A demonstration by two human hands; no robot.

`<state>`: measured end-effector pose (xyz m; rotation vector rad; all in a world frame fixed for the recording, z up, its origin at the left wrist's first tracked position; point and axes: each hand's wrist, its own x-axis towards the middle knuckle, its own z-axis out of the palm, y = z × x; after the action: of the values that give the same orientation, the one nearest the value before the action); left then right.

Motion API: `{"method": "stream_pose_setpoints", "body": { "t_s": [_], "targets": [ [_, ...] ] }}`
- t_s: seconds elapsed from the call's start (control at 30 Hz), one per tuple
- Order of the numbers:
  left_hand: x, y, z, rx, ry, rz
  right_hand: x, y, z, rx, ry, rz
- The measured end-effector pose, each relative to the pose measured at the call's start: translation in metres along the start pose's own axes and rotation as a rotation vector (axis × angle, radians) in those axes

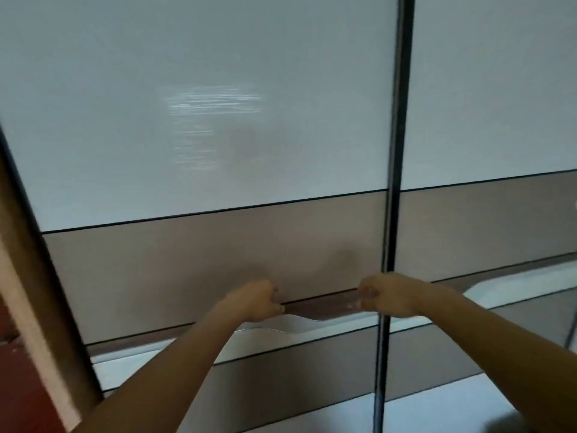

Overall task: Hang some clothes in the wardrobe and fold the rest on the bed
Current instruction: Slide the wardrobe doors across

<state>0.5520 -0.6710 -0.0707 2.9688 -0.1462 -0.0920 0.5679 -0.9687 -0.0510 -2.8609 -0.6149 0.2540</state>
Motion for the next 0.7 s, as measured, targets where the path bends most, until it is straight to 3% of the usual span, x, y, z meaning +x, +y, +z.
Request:
{"method": "stream_pose_setpoints", "body": {
  "t_s": [0.3, 0.57, 0.7],
  "targets": [
    [0.076, 0.242, 0.053, 0.029, -0.066, 0.330, -0.117, 0.216, 0.005, 0.052, 0.079, 0.342],
    [0.166, 0.388, 0.083, -0.062, -0.074, 0.470, -0.153, 0.362, 0.001, 0.098, 0.151, 0.541],
    [0.227, 0.456, 0.094, 0.012, -0.006, 0.574, -0.154, 0.435, -0.008, 0.087, 0.191, 0.626]
  ]
}}
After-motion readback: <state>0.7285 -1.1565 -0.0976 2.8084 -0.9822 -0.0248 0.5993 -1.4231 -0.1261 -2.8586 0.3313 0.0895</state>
